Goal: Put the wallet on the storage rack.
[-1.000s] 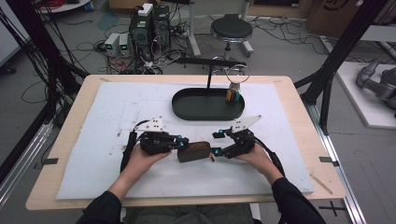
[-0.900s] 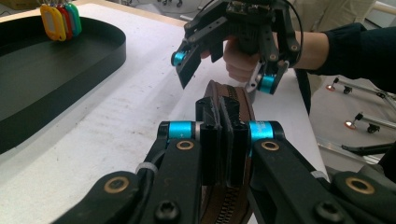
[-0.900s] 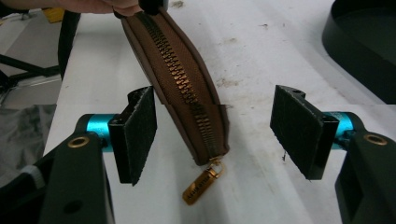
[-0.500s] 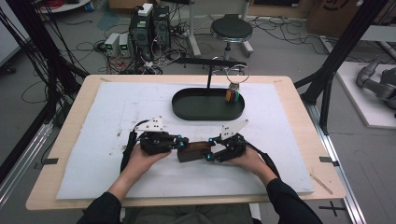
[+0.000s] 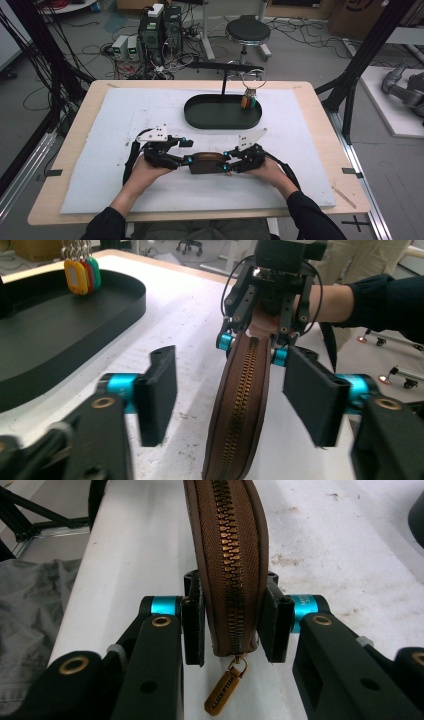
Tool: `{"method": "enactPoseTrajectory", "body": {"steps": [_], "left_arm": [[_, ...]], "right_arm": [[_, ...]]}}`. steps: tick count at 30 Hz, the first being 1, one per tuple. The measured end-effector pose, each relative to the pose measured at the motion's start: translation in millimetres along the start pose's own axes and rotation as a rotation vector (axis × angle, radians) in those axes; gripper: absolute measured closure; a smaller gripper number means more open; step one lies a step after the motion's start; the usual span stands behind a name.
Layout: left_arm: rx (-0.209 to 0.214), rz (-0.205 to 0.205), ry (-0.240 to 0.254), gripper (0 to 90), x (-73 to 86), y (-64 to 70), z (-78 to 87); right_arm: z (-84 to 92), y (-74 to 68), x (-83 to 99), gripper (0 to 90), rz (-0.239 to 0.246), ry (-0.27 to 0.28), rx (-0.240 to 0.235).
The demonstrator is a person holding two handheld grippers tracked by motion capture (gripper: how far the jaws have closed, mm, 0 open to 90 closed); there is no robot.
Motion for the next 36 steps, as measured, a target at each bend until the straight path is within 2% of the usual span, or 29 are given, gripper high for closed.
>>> {"method": "enactPoseTrajectory", "body": {"steps": [7, 16, 23, 26, 31, 36], "left_arm": [[0.035, 0.013, -0.018, 31.5, 5.4, 0.3, 0.3], [0.069, -0.030, -0.079, 30.7, 8.4, 7.4, -17.6], [0.085, -0.036, -0.098, 39.8, 8.7, 8.6, -24.5], [0.092, -0.039, -0.094, 43.3, 8.2, 9.5, -25.1], [0.102, -0.060, -0.087, 57.4, 7.6, 10.8, -24.1], [0.106, -0.067, -0.076, 61.9, 7.0, 11.6, -23.2]], "right_arm": [[7.6, -1.6, -2.4, 69.2, -0.012, 0.041, 0.002], [16.4, -4.0, -5.4, 69.2, -0.005, 0.092, -0.027], [15.7, -7.3, -6.4, 69.2, -0.002, 0.096, -0.051], [16.6, -7.7, -6.9, 69.2, 0.000, 0.100, -0.052], [19.7, -7.0, -7.2, 69.2, -0.003, 0.113, -0.045], [20.0, -6.9, -7.4, 68.5, -0.005, 0.120, -0.051]]}}
Point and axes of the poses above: each handheld gripper's, and its own axes: z roughly backward along the jaws, x roughly out of its underside, y roughly to its right, the point moved 3 cm from there along -z, roughly forward along the jaws, and after that the axes turned 6 degrees about -y, right-handed, at the moved point
